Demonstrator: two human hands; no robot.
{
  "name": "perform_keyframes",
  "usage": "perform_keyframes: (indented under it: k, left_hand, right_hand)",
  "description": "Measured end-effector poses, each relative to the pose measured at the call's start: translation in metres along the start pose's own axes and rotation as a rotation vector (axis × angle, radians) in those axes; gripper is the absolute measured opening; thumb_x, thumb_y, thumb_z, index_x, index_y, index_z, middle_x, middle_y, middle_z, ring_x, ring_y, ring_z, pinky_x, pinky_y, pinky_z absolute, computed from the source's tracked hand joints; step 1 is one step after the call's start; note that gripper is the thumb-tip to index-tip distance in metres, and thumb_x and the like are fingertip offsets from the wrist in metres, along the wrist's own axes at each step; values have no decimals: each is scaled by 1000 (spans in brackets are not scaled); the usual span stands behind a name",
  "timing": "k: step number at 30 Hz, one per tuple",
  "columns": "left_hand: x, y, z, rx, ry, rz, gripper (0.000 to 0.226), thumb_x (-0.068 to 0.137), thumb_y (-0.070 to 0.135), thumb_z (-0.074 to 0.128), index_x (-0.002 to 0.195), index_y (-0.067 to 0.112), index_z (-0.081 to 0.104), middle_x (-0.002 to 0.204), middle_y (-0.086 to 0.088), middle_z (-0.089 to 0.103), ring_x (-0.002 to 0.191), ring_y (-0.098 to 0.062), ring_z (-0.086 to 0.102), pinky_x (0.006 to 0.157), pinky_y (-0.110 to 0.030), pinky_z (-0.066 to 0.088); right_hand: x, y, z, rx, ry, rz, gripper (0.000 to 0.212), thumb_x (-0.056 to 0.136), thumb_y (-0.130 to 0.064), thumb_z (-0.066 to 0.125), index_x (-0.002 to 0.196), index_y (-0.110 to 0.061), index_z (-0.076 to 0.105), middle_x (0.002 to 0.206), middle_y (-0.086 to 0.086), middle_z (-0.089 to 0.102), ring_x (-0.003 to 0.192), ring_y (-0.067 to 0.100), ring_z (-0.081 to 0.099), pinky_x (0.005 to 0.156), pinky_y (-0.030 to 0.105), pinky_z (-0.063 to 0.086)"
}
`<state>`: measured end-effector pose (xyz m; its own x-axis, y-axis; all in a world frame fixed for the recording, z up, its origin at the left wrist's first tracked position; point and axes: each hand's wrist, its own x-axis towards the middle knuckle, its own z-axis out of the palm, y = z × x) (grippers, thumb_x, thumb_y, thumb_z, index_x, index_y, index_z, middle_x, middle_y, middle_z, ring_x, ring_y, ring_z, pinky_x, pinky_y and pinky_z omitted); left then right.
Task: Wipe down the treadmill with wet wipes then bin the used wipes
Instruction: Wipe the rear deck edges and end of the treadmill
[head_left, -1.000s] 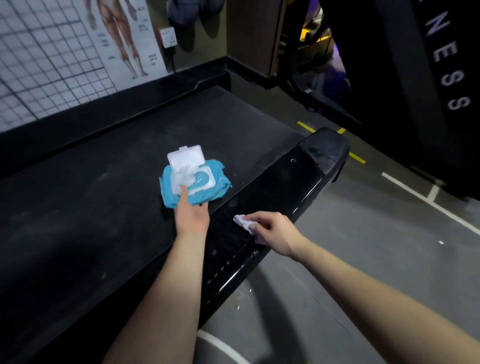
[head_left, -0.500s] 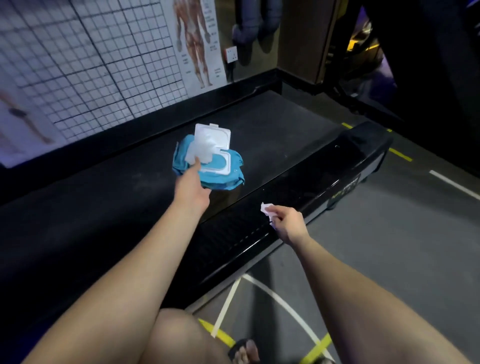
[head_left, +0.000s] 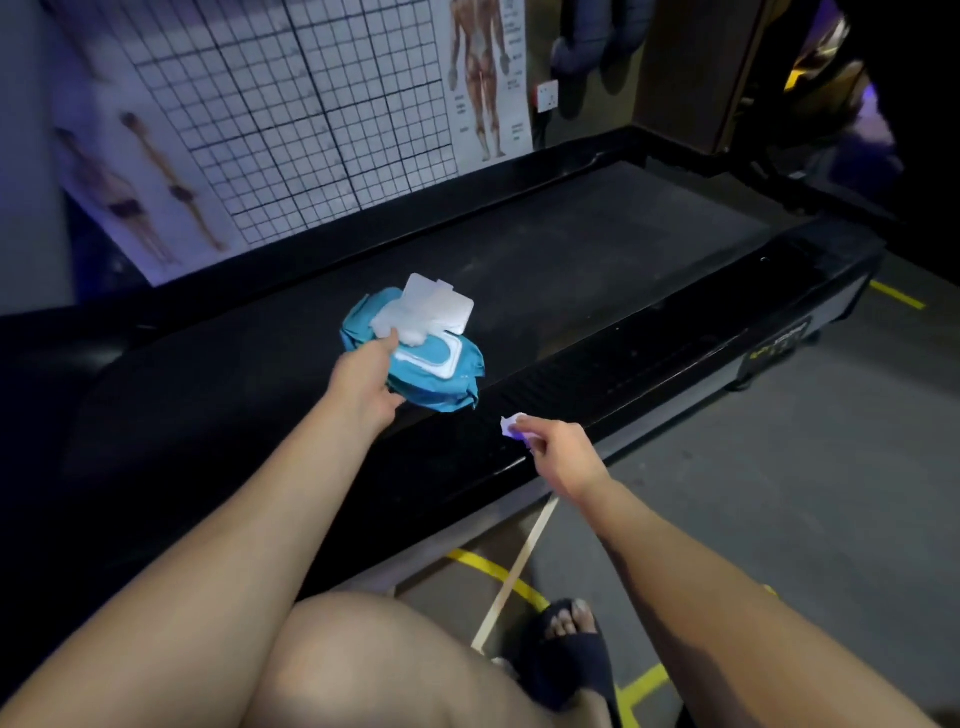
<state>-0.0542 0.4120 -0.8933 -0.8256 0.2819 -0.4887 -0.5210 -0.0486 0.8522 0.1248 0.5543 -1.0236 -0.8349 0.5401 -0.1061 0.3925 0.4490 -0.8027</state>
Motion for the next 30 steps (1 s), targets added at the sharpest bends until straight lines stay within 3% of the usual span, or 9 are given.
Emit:
perform_keyframes:
  k: [5,7,9,11,14,17,20,26,30]
  left_hand:
    - [-16,2,-44,93,48,29,22,104,16,65,126,14,66,111,-9,77,96,-26,75,82,-46,63]
    - [-19,4,-64,64,92,38,23,104,13,64,127,12,66,113,-12,76,93,-27,75,77,-45,63]
    - [-21,3,-84,2,142,56,27,104,11,63,131,10,65,117,-15,75,93,-29,75,81,-48,63]
    - [-25,3,-106,-67,188,72,31,104,10,62,135,9,64,119,-15,74,95,-29,74,89,-52,62]
    - [-34,4,-138,-188,258,98,33,104,11,62,138,12,63,123,-15,73,99,-31,75,91,-55,61]
    - [-50,-4,-170,-292,302,83,30,107,10,58,137,12,61,125,-16,71,106,-34,73,93,-56,59]
    - [-63,-17,-199,-344,348,40,33,108,11,57,141,12,59,125,-16,70,95,-32,72,78,-55,58]
    - [-78,-22,-233,-404,427,42,38,108,10,57,145,13,57,133,-15,68,85,-29,70,75,-52,55]
    - [-86,-27,-230,-374,398,17,32,107,10,57,139,10,60,124,-14,70,83,-29,70,68,-50,55]
  right_hand:
    - [-14,-12,53,-32,-26,-62,34,92,-4,55,112,-22,76,111,-9,68,98,6,60,97,18,42]
    - [-14,-20,75,-124,14,-130,19,82,-21,69,99,-17,77,91,-8,59,85,8,54,81,18,41]
    - [-11,-28,93,-58,0,-49,35,69,-40,74,92,-14,77,71,0,51,68,18,47,62,25,38]
    - [-15,-48,102,-134,-82,-19,23,79,-40,64,87,-20,73,56,3,48,55,21,43,53,28,35]
    - [-18,-64,116,-268,-52,-62,12,88,-21,50,85,-20,63,74,6,60,68,24,56,60,32,38]
    - [-24,-64,128,-276,-61,-190,26,95,-10,52,108,-26,67,103,-6,63,78,-9,62,64,10,39]
    - [-22,-67,131,-406,-22,-218,50,88,3,50,126,-27,63,121,-2,66,106,25,67,81,27,45]
    - [-45,-88,153,-326,-118,-294,62,83,10,47,126,-29,69,128,-4,69,116,24,65,95,30,50]
    - [-74,-103,173,-66,-211,-278,51,88,10,47,118,-19,75,119,-6,73,109,4,64,98,4,38]
